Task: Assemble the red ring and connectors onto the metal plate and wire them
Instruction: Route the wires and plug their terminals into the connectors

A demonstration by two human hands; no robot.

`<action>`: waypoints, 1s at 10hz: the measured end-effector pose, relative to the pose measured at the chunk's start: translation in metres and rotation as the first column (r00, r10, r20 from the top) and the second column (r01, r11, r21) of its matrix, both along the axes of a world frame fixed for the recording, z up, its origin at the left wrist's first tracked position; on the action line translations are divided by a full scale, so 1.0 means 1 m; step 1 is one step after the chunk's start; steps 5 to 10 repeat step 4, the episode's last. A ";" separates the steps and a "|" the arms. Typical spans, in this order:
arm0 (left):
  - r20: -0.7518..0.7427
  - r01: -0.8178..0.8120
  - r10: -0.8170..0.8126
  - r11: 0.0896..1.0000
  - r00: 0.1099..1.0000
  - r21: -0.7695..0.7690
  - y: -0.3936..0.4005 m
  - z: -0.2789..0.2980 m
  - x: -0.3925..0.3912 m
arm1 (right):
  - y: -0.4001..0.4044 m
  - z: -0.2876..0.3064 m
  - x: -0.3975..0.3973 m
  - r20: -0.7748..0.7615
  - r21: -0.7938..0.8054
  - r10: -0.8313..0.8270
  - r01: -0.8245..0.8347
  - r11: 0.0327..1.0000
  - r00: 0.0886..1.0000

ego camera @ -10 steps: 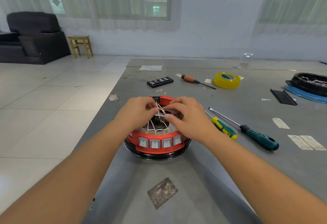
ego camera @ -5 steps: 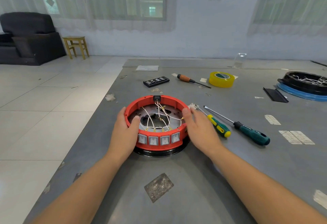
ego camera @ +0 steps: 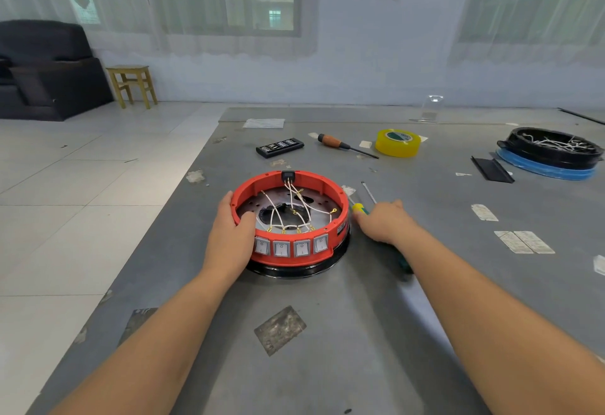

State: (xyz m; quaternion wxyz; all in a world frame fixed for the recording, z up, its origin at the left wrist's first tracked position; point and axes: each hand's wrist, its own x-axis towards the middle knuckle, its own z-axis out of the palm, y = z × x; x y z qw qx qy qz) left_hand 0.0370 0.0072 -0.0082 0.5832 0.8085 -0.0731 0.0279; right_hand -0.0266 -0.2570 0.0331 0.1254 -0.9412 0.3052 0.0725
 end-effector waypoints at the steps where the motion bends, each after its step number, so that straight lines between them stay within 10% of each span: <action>1: -0.018 -0.007 0.007 1.000 1.000 0.006 -0.006 0.001 -0.002 | 0.013 0.012 0.008 0.102 0.216 -0.038 0.015 0.976 0.994; 4: 0.032 -0.005 0.002 0.997 0.999 0.071 -0.004 -0.005 -0.001 | -0.005 -0.005 -0.001 0.272 0.640 -0.243 0.013 0.768 0.931; 10: 0.032 -0.005 0.002 0.997 0.999 0.071 -0.004 -0.005 -0.001 | -0.005 -0.005 -0.001 0.272 0.640 -0.243 0.013 0.768 0.931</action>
